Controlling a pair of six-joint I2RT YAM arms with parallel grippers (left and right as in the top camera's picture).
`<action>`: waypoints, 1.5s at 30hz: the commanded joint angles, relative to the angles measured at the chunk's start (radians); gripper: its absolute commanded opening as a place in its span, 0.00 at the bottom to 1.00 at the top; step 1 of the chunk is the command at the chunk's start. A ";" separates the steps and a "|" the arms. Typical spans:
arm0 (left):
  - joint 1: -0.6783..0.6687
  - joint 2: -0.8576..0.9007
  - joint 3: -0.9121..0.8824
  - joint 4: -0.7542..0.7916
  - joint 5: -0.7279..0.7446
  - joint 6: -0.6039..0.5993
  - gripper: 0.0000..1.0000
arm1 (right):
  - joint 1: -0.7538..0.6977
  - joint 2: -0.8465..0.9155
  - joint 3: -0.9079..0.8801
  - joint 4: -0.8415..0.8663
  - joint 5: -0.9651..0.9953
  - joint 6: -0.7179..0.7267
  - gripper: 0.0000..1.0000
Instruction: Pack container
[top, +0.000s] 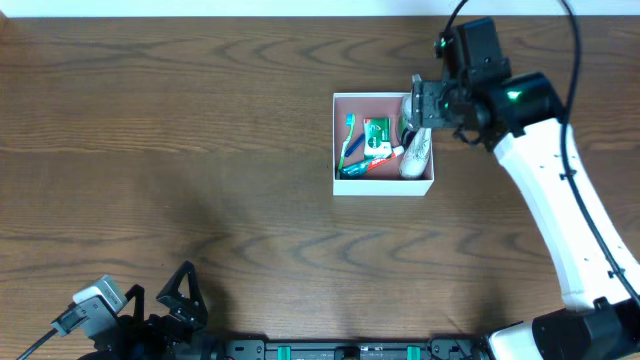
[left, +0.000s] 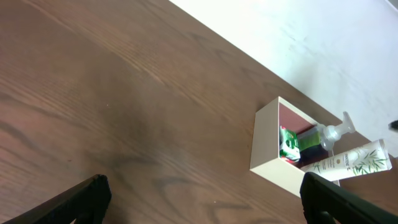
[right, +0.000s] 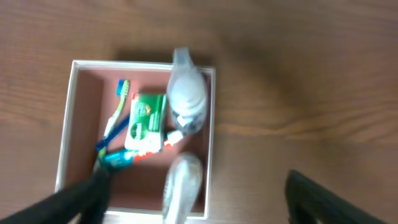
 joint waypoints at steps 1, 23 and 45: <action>0.003 -0.003 0.000 0.001 -0.001 -0.005 0.98 | 0.006 -0.006 0.124 -0.060 0.098 -0.003 0.99; 0.003 -0.003 0.000 0.001 -0.001 -0.005 0.98 | -0.220 -0.458 0.113 -0.440 0.242 0.170 0.99; 0.003 -0.003 0.000 0.001 -0.001 -0.005 0.98 | -0.220 -0.903 -0.525 -0.137 0.199 0.269 0.99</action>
